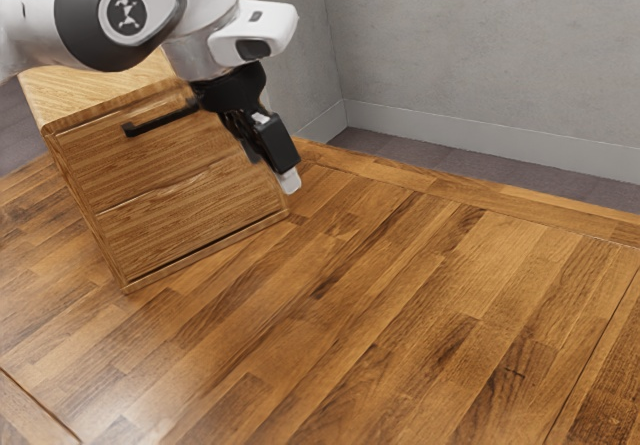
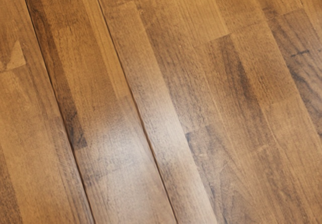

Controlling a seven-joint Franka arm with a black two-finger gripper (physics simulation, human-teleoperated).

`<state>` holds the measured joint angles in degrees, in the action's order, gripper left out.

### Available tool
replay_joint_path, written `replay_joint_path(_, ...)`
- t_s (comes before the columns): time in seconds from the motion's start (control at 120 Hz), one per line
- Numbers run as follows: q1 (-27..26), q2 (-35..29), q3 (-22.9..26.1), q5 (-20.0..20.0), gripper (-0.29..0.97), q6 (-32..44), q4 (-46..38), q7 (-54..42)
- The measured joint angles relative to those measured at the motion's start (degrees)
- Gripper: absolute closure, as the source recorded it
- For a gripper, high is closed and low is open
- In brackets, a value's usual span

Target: Pull the drawer handle with one arm to open the drawer

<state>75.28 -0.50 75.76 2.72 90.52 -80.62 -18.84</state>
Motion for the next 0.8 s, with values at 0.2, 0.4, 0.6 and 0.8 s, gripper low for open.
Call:
replay_joint_path(0.2,-5.84,0.34,-0.06,0.2,0.0,-0.07,0.08,0.97)
replay_joint_path(0.4,0.54,-7.61,5.62,3.49,0.0,-12.53,17.51,5.71)
replay_joint_path(0.6,-6.38,-10.45,11.39,-1.38,0.01,-19.03,19.2,8.15)
replay_joint_path(0.8,20.57,-40.34,-13.17,24.1,0.0,-13.62,6.75,-8.77)
